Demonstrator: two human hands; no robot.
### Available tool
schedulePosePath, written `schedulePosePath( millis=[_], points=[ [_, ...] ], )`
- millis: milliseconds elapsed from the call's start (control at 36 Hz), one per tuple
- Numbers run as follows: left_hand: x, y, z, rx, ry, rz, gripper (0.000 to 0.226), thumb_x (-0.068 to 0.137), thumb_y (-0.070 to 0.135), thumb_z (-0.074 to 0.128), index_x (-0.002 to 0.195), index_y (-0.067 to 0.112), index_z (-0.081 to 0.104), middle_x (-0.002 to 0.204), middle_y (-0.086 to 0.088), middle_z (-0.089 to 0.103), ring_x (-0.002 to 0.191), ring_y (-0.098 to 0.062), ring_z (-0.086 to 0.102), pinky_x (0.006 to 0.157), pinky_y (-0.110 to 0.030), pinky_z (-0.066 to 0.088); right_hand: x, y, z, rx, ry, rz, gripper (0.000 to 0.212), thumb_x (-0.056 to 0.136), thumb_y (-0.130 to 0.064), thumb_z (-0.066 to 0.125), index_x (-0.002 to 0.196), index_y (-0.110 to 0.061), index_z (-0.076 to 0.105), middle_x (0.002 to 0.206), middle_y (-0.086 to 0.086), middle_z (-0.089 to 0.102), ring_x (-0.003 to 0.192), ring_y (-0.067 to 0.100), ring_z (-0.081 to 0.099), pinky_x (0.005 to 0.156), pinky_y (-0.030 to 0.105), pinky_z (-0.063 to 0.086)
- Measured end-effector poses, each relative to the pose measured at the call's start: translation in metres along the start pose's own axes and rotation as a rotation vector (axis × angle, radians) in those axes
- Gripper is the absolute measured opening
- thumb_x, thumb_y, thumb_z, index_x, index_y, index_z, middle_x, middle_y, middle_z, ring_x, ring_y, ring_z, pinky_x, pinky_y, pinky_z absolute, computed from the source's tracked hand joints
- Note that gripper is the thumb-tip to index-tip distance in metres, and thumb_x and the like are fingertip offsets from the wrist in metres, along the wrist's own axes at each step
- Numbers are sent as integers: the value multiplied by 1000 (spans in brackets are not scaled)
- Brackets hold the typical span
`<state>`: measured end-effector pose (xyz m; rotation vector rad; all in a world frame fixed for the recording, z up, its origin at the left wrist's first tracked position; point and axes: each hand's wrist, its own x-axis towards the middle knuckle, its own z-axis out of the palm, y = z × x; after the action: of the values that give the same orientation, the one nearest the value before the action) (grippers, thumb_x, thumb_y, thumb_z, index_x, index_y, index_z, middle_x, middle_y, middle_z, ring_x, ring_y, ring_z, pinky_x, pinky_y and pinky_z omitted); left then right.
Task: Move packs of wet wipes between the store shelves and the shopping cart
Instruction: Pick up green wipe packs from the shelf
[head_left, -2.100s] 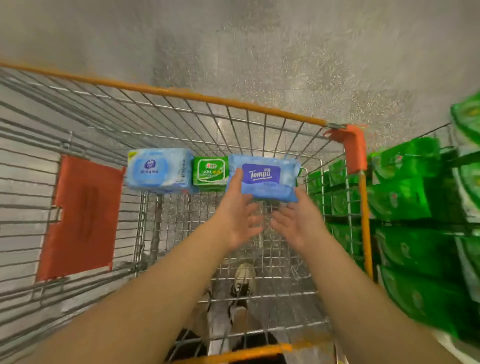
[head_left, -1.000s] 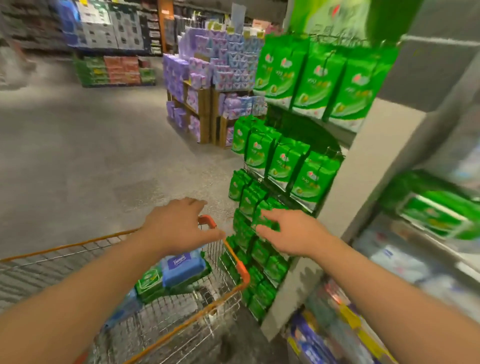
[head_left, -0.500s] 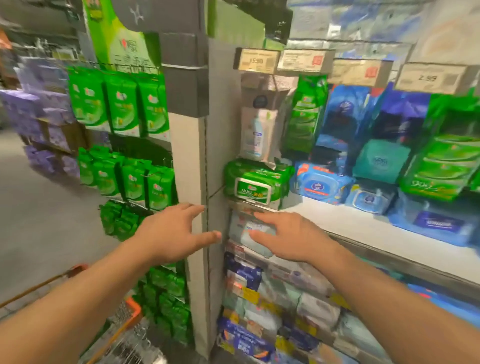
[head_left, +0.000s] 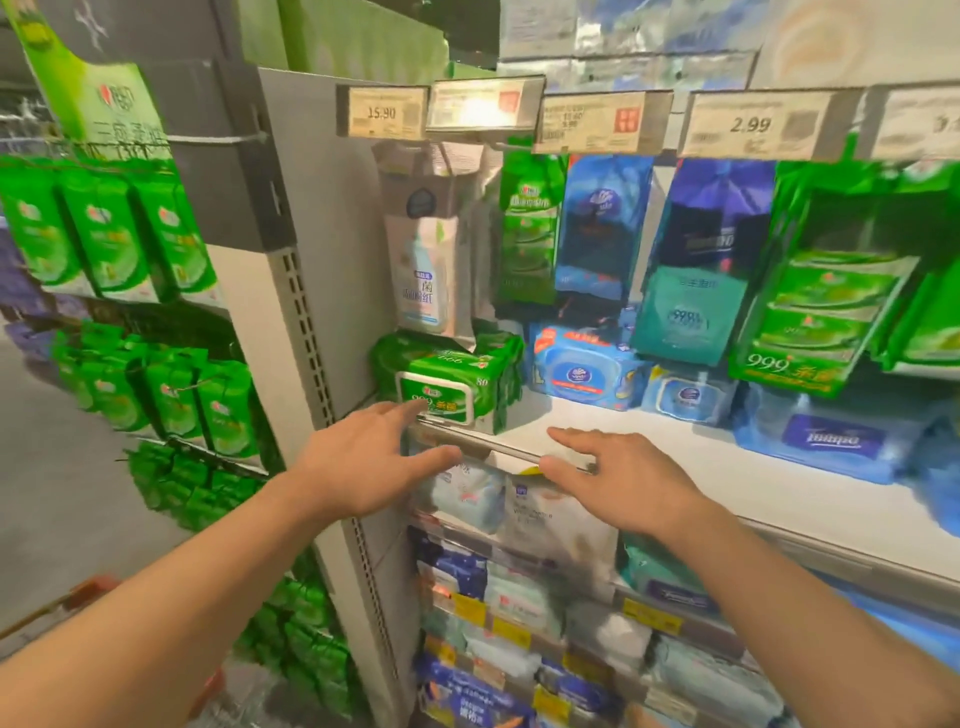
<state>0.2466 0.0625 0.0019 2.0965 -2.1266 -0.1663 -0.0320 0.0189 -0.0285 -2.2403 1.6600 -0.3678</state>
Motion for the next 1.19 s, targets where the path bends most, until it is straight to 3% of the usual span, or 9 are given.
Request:
schedulePosePath(
  millis=[139,250,417,583,694,778,889,1056,1194],
  points=[
    [30,-18,3,-106,37,-15,90,84,85,31,157,33,22,161,-2,33,145,-21,34,115,-42,35,31,-4,9,31,49,-6,61,90,-74,47,145,-47,51,152,-16,50,130,13,55,109,28,39],
    [53,-32,7,-229,106,25,87,87,80,34,157,30,23,162,1,30,147,-19,29,118,-41,29,57,-14,17,139,117,9,73,84,-76,51,147,-39,51,154,-13,48,137,11,50,115,34,40],
    [87,-47,13,-354,298,61,81,85,72,42,151,25,37,152,2,39,140,-20,35,115,-38,31,92,-28,30,334,186,40,73,86,-61,67,150,-33,47,146,-5,57,136,10,51,115,32,40],
    [102,-45,28,-568,355,-57,63,96,51,51,150,24,33,139,-6,47,133,-24,37,106,-41,35,117,-30,39,546,302,64,78,84,-45,78,151,-24,44,141,0,59,126,9,55,108,27,41],
    [109,-37,47,-704,351,-187,61,97,48,51,146,16,35,135,-10,49,128,-29,40,106,-43,37,135,-29,49,687,195,113,124,65,-63,86,161,-27,16,162,0,32,145,11,35,120,38,34],
    [113,-32,56,-769,365,-289,46,97,47,52,123,10,46,119,-12,51,116,-33,47,99,-47,44,150,-26,60,714,94,126,160,38,-86,82,161,-32,-5,170,-5,10,153,8,16,126,40,22],
    [116,-25,58,-798,437,-353,41,98,44,53,111,7,46,109,-13,52,105,-35,53,89,-47,47,166,-20,67,657,67,55,149,62,-44,96,161,-22,-13,168,-4,8,149,2,11,118,20,13],
    [119,-19,58,-813,510,-399,47,99,46,49,128,9,45,111,-7,50,109,-27,48,92,-39,42,184,-14,76,649,21,45,134,44,-62,91,153,-37,16,152,-8,40,140,13,42,114,31,37],
    [124,-15,59,-838,556,-422,45,99,44,50,130,11,47,111,-5,51,105,-22,47,87,-33,38,192,-12,79,676,11,61,146,42,-61,92,155,-30,4,155,-9,33,143,18,38,119,40,35]
  ],
)
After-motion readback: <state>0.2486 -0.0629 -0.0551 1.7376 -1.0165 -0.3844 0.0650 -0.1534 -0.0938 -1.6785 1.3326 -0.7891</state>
